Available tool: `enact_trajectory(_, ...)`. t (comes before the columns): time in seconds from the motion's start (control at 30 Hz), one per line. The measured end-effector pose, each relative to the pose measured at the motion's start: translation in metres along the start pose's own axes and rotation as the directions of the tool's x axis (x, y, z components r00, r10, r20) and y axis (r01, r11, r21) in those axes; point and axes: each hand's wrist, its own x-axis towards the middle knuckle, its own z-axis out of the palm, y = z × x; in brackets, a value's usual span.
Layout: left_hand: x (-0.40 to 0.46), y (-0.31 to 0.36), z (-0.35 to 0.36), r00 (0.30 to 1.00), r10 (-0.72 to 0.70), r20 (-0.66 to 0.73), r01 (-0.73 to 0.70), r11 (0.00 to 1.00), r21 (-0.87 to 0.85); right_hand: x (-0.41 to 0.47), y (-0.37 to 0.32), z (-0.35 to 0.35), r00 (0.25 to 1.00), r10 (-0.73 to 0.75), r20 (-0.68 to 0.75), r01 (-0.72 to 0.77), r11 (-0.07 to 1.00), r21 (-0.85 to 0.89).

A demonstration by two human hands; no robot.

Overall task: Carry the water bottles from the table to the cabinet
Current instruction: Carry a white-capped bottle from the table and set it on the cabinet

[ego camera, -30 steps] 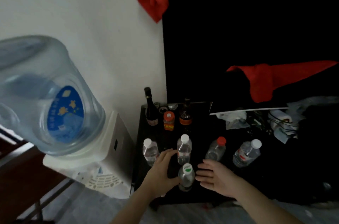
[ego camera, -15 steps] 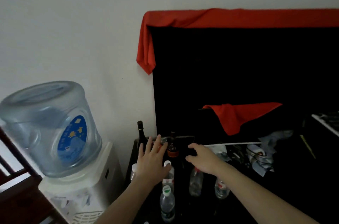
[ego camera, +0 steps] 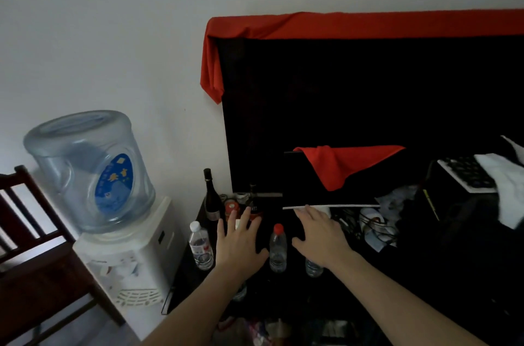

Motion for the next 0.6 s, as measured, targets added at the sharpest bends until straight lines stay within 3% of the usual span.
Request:
enact_trajectory(0.3,-0.04,0.03,-0.048,0.989,0.104,-0.109,-0.1,0.994,0.043,-0.073,-0.006,-0.03,0.977,0.18,-0.11,-0.185,0.982,-0.031)
enact_trajectory(0.5,-0.086,0.039,-0.079,0.94,0.314,-0.132,-0.291,0.942,0.168,-0.157,-0.01,-0.057,0.928,0.275,-0.253,-0.297,0.953,-0.054)
enact_trajectory(0.6,-0.118,0.051,-0.089,0.909,0.375,-0.184,-0.354,0.925,0.139,-0.205,-0.016,-0.061,0.896,0.345,-0.279,-0.372,0.927,-0.047)
